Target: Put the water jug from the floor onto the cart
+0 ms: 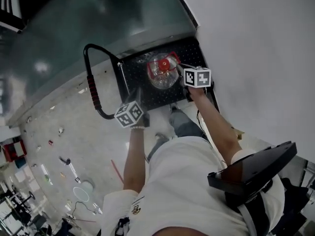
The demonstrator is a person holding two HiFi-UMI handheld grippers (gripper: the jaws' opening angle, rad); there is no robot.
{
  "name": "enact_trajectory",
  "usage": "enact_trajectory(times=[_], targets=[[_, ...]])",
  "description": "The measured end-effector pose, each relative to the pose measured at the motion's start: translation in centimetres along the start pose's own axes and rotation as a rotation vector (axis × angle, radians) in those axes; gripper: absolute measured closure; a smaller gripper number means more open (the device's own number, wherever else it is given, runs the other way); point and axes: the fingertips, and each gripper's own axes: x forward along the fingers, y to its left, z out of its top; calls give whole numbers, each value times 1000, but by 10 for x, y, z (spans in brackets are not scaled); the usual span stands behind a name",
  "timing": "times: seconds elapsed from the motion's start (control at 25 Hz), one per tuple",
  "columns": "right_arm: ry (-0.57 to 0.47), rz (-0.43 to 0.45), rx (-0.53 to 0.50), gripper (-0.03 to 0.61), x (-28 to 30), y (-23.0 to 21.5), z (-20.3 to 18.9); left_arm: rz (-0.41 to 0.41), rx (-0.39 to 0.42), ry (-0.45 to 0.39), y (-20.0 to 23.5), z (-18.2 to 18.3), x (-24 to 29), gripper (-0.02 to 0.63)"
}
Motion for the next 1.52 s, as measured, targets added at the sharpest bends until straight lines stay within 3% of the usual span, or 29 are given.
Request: enact_trajectory(times=[0.28,0.48,0.72,1.0,1.24,1.52], targets=[[-157,116,-84,565,-119,120,-35,-94,155,-65,-47,-11,-125,611],[-229,162,-80,565,-180,159,-74,-168,221,-82,-83,-22,-189,611],[-243,192,-81,565,-242,172,-105,-156,207,-134,-111,-36,-243,611],[-311,212,-47,565,-298,166,-107,-148,209,-127,-153,-57,-246,611],[-252,177,-114,565,-292,154,-115,-165,235,-121,-186,-67,-235,611],[-228,168,-140,565,-292,140,-111,-127,249,-140,-190,-66,-234,611]])
